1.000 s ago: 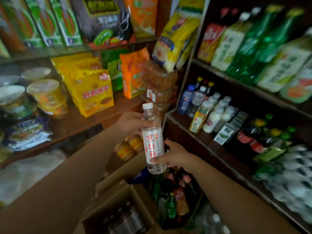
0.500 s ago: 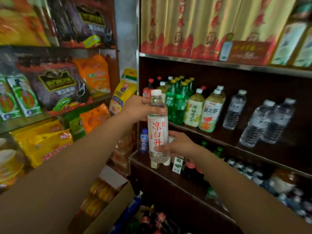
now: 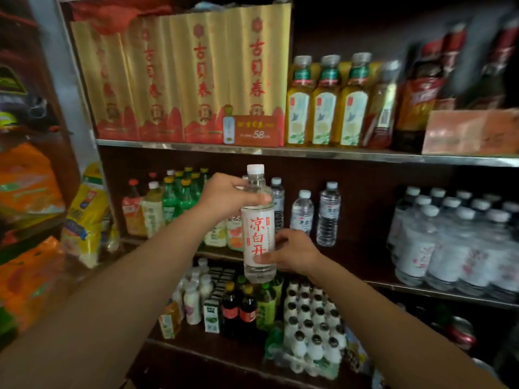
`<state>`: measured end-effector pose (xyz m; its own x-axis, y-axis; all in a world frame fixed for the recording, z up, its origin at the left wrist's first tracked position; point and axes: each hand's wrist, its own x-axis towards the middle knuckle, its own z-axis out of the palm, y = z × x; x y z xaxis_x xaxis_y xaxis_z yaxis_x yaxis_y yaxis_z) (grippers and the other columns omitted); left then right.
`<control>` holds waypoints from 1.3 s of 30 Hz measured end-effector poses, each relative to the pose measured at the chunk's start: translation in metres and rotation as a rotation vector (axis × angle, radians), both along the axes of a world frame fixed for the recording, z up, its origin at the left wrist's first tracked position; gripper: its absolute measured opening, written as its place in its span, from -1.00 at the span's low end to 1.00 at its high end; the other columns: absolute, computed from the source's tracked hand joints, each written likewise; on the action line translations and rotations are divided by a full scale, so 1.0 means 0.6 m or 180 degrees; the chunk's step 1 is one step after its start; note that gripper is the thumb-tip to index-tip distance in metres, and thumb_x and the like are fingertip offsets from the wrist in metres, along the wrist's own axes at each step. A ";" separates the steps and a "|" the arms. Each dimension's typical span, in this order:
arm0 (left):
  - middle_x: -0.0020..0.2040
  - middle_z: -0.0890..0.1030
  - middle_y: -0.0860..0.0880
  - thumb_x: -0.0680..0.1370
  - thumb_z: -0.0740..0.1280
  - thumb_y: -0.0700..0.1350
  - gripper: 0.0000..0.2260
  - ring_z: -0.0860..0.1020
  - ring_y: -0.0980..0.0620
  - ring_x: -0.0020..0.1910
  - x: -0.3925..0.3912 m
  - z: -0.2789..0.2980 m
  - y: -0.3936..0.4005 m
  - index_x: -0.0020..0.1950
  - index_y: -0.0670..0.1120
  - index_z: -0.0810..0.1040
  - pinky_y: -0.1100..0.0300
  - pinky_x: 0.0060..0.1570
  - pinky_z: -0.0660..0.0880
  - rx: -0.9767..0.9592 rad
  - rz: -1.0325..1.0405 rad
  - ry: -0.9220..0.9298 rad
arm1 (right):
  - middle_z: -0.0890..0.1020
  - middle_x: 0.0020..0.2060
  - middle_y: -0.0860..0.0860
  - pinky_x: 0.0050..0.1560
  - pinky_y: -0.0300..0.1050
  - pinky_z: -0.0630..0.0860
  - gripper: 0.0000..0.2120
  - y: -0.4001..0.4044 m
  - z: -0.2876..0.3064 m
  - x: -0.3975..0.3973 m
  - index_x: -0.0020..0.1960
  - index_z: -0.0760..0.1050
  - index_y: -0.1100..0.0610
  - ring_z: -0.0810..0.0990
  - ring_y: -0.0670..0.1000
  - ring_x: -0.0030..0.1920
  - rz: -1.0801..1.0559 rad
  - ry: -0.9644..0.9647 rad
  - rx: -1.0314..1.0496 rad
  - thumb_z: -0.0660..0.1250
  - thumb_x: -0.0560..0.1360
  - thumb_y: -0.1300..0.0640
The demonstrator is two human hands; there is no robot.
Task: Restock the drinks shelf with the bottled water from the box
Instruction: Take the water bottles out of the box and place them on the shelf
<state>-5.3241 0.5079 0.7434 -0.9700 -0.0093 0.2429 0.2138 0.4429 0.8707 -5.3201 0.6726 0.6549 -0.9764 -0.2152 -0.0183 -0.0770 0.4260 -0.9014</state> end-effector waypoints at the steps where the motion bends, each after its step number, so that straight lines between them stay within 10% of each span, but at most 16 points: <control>1: -0.22 0.65 0.10 0.23 0.61 0.04 -0.78 0.63 0.12 -0.15 -0.009 0.004 0.023 -0.30 0.11 0.59 0.02 0.02 0.61 -0.0049 -0.0024 0.0050 | 0.67 -0.09 -0.03 0.12 0.00 0.58 -0.63 0.024 0.003 -0.005 -0.18 0.52 0.05 0.65 0.01 0.00 -0.0068 0.0035 -0.0018 0.66 0.16 0.07; 10: -0.20 0.69 0.04 0.15 0.61 0.15 -0.70 0.66 0.08 -0.13 -0.101 -0.011 0.221 -0.28 0.05 0.63 0.00 -0.03 0.62 -0.0261 -0.0439 -0.0046 | 0.69 -0.16 -0.12 -0.17 -0.37 0.53 -0.58 0.222 -0.008 -0.037 -0.02 0.66 0.08 0.64 -0.19 -0.14 -0.0708 0.0083 0.0149 0.65 0.17 0.03; 18: -0.20 0.69 0.03 0.14 0.62 0.10 -0.65 0.66 0.06 -0.15 -0.186 -0.087 0.369 -0.19 0.01 0.66 0.03 -0.09 0.62 -0.0435 -0.0835 -0.0109 | 0.71 -0.12 -0.03 -0.01 -0.08 0.63 -0.58 0.325 -0.080 -0.093 -0.02 0.67 0.14 0.67 -0.06 -0.11 -0.1435 -0.0177 0.0411 0.65 0.18 0.05; 22: -0.07 0.68 -0.03 0.13 0.64 0.04 -0.44 0.64 0.05 -0.10 -0.220 -0.136 0.420 0.05 -0.09 0.60 0.12 -0.06 0.58 -0.0375 -0.1011 -0.0291 | 0.58 -0.31 -0.11 -0.37 -0.33 0.42 -0.75 0.357 -0.116 -0.118 -0.26 0.54 0.09 0.56 -0.11 -0.24 -0.1663 -0.0323 0.0623 0.60 0.28 0.05; 29: -0.02 0.60 0.02 0.21 0.62 0.00 -0.55 0.59 0.03 0.00 -0.279 -0.193 0.480 0.00 0.03 0.52 -0.07 0.05 0.57 -0.0447 -0.1106 -0.0186 | 0.64 0.07 0.08 0.06 -0.10 0.55 -0.60 0.379 -0.177 -0.172 0.12 0.52 0.21 0.61 0.07 0.10 -0.2147 -0.0131 0.1030 0.51 0.37 0.07; 39: -0.02 0.59 0.05 0.29 0.58 -0.04 -0.62 0.53 0.14 -0.04 -0.348 -0.211 0.544 0.03 -0.06 0.57 0.39 -0.20 0.39 -0.0215 -0.0956 0.0107 | 0.37 0.34 0.13 0.15 -0.10 0.48 -0.36 0.371 -0.194 -0.225 0.46 0.08 0.18 0.55 0.10 0.21 -0.2581 0.0214 0.1550 0.35 0.51 0.20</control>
<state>-5.5330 0.8342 0.6171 -0.9183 0.2940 0.2652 0.3722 0.4121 0.8317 -5.4552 0.8953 0.5384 -0.8272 0.5456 0.1344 0.3620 0.7005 -0.6150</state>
